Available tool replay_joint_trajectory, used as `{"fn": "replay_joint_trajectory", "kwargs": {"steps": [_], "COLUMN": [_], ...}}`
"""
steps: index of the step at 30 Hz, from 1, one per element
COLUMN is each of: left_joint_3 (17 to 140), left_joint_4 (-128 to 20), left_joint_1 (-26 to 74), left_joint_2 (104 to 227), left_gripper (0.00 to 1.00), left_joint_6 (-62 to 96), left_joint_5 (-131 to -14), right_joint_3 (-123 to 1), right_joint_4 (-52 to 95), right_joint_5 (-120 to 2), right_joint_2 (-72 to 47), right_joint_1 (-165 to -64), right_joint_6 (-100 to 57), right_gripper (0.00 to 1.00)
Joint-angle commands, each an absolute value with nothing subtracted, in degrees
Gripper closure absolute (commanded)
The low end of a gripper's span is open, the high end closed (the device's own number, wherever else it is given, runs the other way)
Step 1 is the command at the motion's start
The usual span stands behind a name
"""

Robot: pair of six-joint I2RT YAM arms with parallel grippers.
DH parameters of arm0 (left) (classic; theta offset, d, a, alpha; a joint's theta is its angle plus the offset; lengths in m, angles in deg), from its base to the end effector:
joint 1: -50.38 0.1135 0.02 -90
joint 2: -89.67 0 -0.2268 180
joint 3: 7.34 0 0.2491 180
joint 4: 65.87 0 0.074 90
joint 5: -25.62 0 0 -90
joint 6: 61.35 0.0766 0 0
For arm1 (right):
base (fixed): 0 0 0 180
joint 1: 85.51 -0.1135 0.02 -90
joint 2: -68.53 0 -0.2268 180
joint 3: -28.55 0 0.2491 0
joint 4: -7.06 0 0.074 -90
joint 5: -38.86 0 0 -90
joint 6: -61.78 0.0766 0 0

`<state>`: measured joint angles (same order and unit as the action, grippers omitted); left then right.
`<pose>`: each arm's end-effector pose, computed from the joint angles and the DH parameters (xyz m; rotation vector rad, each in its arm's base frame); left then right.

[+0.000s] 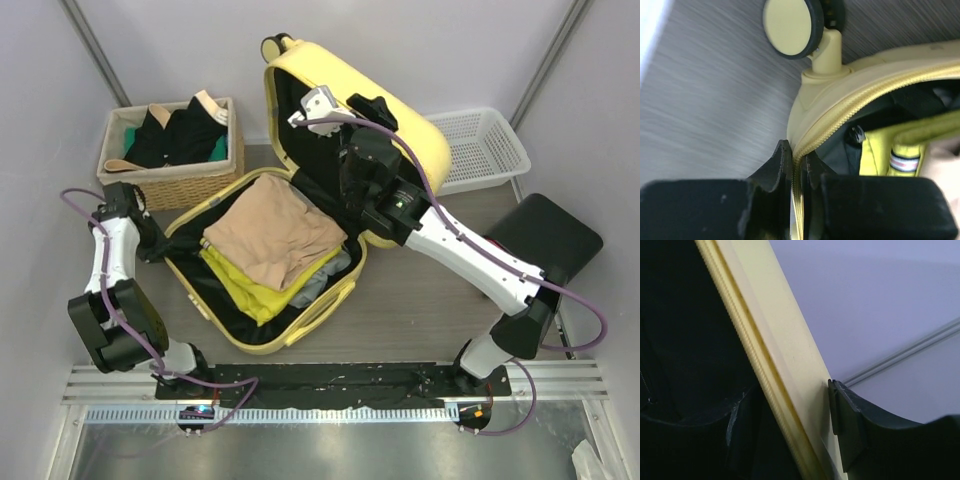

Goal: Open, take out, and arrange the luggage

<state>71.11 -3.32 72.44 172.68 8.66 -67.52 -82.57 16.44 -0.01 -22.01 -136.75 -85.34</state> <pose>0.2789 0.1085 0.1802 -0.9690 2.5635 -0.0651 0.2813 0.2551 0.4516 -0.6037 1.3582 -0.6938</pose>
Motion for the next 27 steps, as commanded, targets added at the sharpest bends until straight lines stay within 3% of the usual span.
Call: {"fn": "replay_joint_trajectory", "kwargs": {"steps": [1, 11, 16, 21, 27], "left_joint_3": [79.54, 91.57, 96.06, 97.13, 95.10], "left_joint_4": [-5.53, -4.74, -4.92, -6.05, -10.88], "left_joint_1": [78.76, 79.47, 79.47, 78.95, 77.45], "left_joint_2": [172.20, 179.58, 183.53, 184.95, 184.06], "left_gripper": [1.00, 1.00, 1.00, 1.00, 1.00], "left_joint_6": [11.42, 14.76, 15.55, 13.54, 12.74], "left_joint_5": [-46.81, -42.24, -41.18, -48.29, -51.54], "right_joint_3": [-83.03, -79.69, -76.10, -70.82, -70.37], "right_joint_4": [27.14, 37.16, 44.63, 46.22, 48.41], "right_joint_5": [0.89, 1.24, -1.13, -1.32, -0.08], "right_joint_2": [-19.45, -15.33, -12.07, -9.78, -9.96], "right_joint_1": [-136.39, -136.22, -136.31, -136.04, -134.82], "right_joint_6": [-76.31, -63.48, -52.77, -48.27, -43.97], "right_gripper": [0.41, 0.50, 0.59, 0.62, 0.74]}}
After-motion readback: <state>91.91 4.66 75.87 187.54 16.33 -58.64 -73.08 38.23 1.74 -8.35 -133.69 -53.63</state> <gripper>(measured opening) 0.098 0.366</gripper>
